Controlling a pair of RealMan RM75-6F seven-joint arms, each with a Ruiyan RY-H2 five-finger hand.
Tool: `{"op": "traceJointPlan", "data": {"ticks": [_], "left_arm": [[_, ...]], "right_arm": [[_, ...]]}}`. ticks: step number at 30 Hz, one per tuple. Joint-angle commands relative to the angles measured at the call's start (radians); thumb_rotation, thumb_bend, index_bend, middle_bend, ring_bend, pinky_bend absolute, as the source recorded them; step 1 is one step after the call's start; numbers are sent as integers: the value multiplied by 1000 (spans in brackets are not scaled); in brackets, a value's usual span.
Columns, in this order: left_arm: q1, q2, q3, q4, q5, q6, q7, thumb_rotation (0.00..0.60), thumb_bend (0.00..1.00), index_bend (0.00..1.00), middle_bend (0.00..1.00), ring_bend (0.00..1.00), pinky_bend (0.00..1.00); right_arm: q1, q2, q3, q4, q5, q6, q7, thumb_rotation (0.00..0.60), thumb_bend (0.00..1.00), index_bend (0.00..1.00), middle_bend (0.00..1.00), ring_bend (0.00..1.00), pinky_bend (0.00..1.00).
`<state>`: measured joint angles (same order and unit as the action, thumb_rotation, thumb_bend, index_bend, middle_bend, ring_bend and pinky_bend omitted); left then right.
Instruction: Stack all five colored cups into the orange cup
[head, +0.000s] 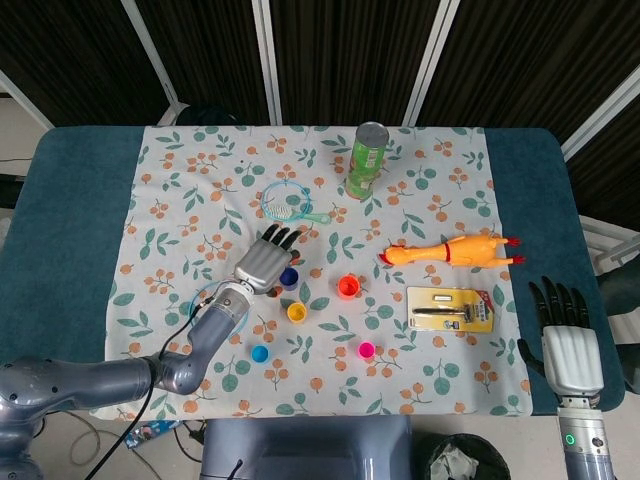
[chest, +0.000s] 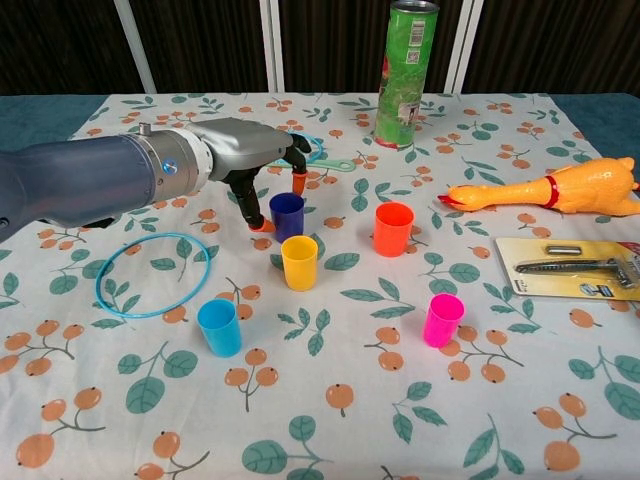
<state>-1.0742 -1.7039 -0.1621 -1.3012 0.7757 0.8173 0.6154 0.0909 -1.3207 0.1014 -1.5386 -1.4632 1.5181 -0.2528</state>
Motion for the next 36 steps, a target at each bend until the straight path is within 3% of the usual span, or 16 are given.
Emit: {"op": "traceJointPlan", "data": {"ticks": [1,17,27,36], "left_arm": [[-2,0,1,-1,4,1,1,600,202,431,36,0,0],[-8,3,-2,-18,5,21,10,600,248,476,52,0,0],[-17,34,-81,-106,157,82,-99,600,249,473,55,0,0],[-45,-8,-140,-82,182,24,-242,600,248,474,56,0,0]], "right_arm": [[0,0,1,0,1,0,1,600,376,0,0,0,61],[-3,4,5,-3,7,6,7,600,375,0,0,0,61],[0,-3,12,8,22,-3,3,600,376,0,0,0,61],[1,-5,17,21,38,-8,-1,600,375,0,0,0,61]]}}
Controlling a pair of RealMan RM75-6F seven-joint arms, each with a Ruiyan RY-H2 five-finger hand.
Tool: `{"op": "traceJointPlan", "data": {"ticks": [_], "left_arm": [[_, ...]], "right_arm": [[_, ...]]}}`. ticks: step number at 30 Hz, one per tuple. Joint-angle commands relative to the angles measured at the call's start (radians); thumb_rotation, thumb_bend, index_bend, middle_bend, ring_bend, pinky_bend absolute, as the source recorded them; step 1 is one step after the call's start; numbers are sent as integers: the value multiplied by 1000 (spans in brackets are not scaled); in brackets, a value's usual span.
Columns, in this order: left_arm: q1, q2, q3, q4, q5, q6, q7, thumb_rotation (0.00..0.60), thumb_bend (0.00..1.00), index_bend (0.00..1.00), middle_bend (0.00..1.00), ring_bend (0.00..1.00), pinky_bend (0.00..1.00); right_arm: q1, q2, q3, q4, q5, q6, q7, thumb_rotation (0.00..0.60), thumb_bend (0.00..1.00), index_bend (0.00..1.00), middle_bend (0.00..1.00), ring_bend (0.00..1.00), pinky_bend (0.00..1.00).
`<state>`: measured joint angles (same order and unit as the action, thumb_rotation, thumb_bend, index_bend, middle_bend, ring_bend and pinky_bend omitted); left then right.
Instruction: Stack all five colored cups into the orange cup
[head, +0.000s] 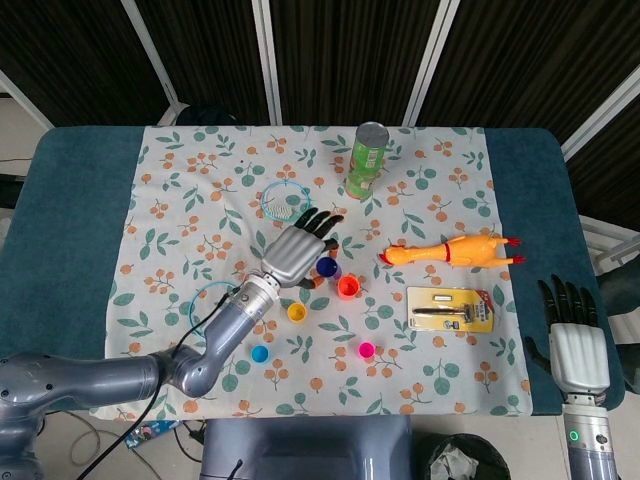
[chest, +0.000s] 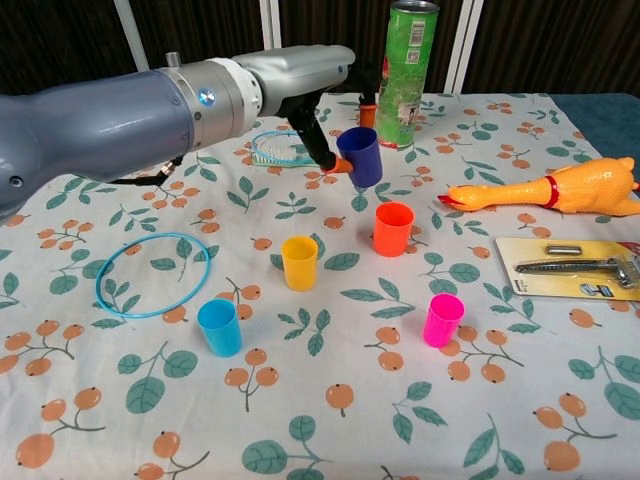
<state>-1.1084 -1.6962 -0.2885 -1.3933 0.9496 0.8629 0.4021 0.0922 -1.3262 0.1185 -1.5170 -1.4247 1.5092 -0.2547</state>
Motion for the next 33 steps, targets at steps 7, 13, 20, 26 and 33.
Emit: {"op": "traceJointPlan", "data": {"ticks": [7,13,20,26,33], "left_arm": [[-31,-68,-12,62,39,-24,-54,600,247,475,57,0,0],[-45,-102,-7,93,24,-21,-26,600,246,476,56,0,0],[-57,-123,-9,111,14,-24,-10,600,245,476,57,0,0],[-57,-132,0,119,0,-15,21,600,244,476,56,0,0],[-56,-136,4,124,-6,-13,35,600,244,476,56,0,0]], "right_arm": [[-3,6,-1,-5,-3,5,7,600,375,0,0,0,61],[-4,8,0,-9,-3,9,11,600,376,0,0,0,61],[-1,6,-2,-8,-2,1,10,600,375,0,0,0,61],[-2,5,-3,-7,0,0,8,600,375,0,0,0,61],[-1,5,-2,-9,3,-1,8,600,376,0,0,0,61]]}}
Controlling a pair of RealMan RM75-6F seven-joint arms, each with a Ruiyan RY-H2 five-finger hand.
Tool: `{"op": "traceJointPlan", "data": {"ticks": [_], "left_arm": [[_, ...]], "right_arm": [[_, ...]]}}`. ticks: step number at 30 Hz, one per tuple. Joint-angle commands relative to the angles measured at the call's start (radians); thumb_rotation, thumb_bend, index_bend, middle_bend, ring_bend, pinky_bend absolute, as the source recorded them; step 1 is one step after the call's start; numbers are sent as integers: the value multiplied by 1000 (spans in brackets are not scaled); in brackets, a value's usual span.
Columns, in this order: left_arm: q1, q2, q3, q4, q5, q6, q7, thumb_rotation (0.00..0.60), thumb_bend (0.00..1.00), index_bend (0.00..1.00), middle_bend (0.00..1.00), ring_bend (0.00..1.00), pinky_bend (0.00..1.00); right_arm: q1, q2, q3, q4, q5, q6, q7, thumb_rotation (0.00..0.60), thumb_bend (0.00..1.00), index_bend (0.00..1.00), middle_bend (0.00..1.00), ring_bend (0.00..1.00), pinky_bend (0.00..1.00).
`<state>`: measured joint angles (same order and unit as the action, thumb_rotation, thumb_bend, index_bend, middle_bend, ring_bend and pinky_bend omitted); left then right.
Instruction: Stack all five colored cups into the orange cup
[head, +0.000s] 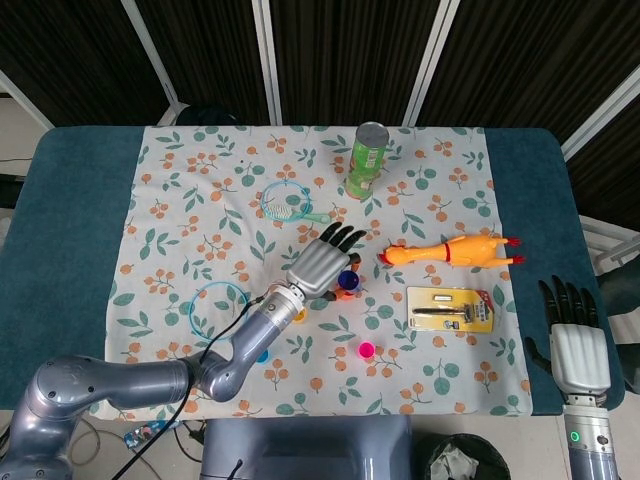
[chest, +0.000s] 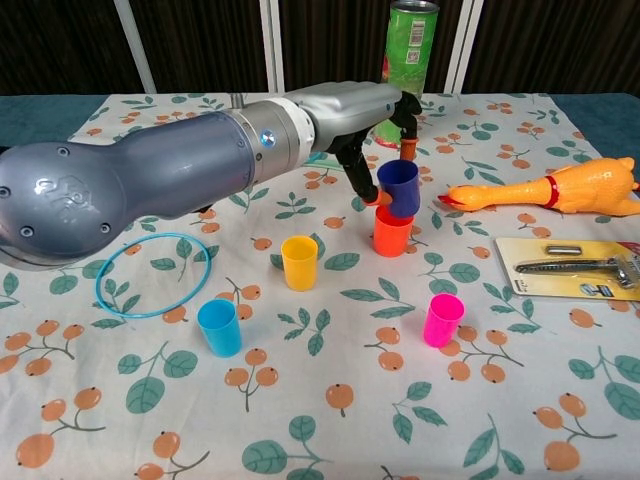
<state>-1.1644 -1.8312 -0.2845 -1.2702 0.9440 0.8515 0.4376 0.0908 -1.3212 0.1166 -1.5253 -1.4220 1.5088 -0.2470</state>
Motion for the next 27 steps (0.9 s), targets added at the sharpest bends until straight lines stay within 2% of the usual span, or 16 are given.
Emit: {"op": "traceJointPlan", "data": {"ticks": [1,15,17,22,27], "left_arm": [[0,-2,1,1,-1,-2,-1,600,244,476,56,0,0],[2,-22,9,35,3,-2,7,600,239,461,55,0,0],[1,-24,8,37,1,-4,11,600,226,419,51,0,0],[-3,-17,9,27,-14,-17,29,600,139,202,25,0,0],[-4,-7,11,10,-32,-10,64,600,133,141,17,0,0]], "right_arm": [[0,0,0,0,1,-1,0,600,376,0,0,0,61],[2,-3,-1,-4,9,-9,-5,600,376,0,0,0,61],[2,-4,-1,-5,11,-11,-7,600,376,0,0,0,61],[1,-5,1,-8,18,-11,-14,600,375,0,0,0,61],[-1,-4,1,-10,19,-7,-15,600,376,0,0,0,61]]}}
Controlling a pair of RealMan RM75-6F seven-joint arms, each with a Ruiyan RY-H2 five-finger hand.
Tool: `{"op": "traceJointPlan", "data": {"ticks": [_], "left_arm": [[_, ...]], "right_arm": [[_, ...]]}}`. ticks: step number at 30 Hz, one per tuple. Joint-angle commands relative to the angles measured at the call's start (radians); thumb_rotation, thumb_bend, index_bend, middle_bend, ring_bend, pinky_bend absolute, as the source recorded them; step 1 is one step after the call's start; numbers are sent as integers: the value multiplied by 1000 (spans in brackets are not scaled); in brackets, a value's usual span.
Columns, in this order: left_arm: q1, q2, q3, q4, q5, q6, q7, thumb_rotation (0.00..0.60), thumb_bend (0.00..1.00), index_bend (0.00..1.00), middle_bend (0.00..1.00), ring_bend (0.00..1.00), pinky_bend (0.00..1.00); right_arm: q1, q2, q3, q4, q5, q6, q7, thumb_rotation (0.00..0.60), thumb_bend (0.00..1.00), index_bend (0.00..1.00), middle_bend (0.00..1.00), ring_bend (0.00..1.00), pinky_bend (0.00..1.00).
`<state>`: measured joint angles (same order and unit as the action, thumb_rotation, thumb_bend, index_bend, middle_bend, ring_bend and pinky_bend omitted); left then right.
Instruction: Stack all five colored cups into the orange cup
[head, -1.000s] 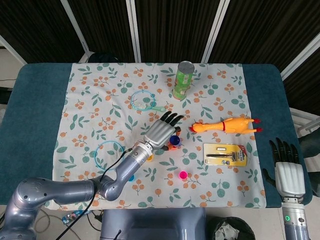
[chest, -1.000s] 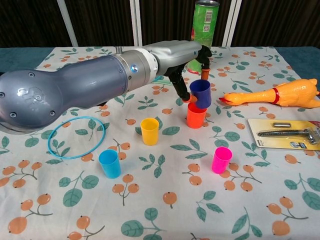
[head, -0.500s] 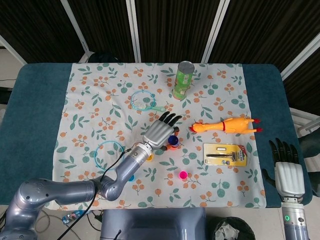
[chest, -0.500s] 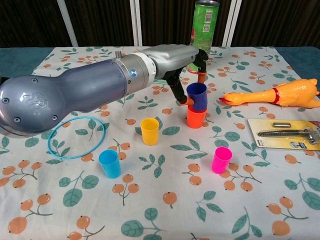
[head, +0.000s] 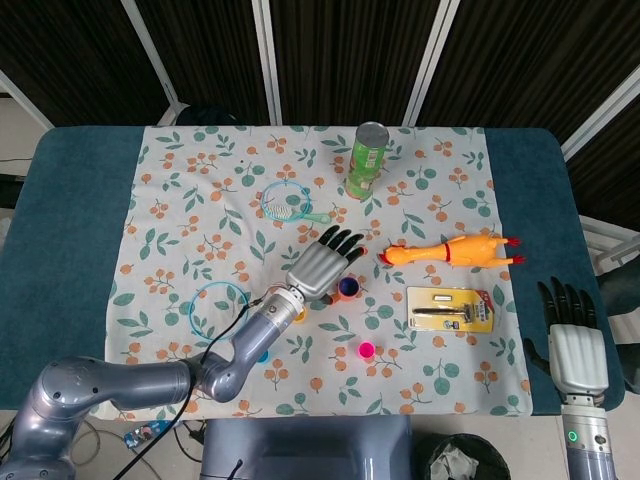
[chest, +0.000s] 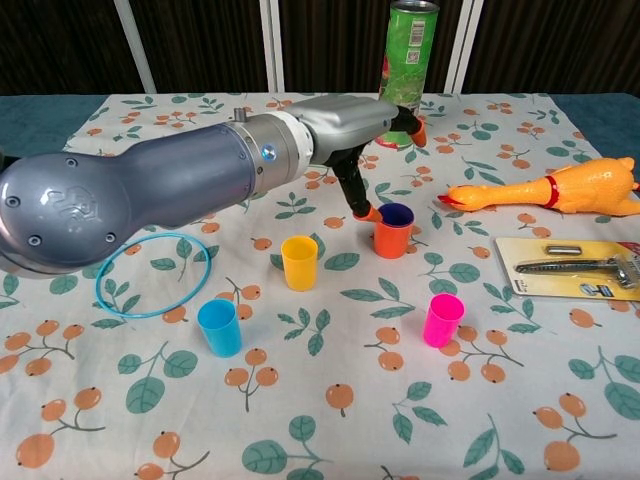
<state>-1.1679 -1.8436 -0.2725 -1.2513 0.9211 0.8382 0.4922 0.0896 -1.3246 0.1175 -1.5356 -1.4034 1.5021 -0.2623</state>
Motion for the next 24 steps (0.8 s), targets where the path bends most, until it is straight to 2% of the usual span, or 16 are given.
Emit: {"op": "traceJointPlan", "data": {"ticks": [1,6,13,19,24], "left_arm": [[0,9,-3,-15,-13,5,13,600,133,144,18,0,0],[14,31,-16,-63,16,35,-16,600,133,240,29,0,0],[59,131,-3,-159,52,51,-50,600,134,261,28,0,0],[153,277,57,-282,123,48,-159,600,135,289,28,0,0],[209,362,116,-309,184,11,-253,600,136,305,28,0,0]], "right_arm": [[0,0,0,0,2,0,0,600,376,0,0,0,61],[-2,1,0,2,1,4,-1,600,376,0,0,0,61],[-5,3,-2,2,-1,7,-2,600,375,0,0,0,61],[-9,6,-3,-5,-4,14,1,600,376,0,0,0,61],[-8,3,-6,-9,-6,12,-8,600,375,0,0,0,61]]}}
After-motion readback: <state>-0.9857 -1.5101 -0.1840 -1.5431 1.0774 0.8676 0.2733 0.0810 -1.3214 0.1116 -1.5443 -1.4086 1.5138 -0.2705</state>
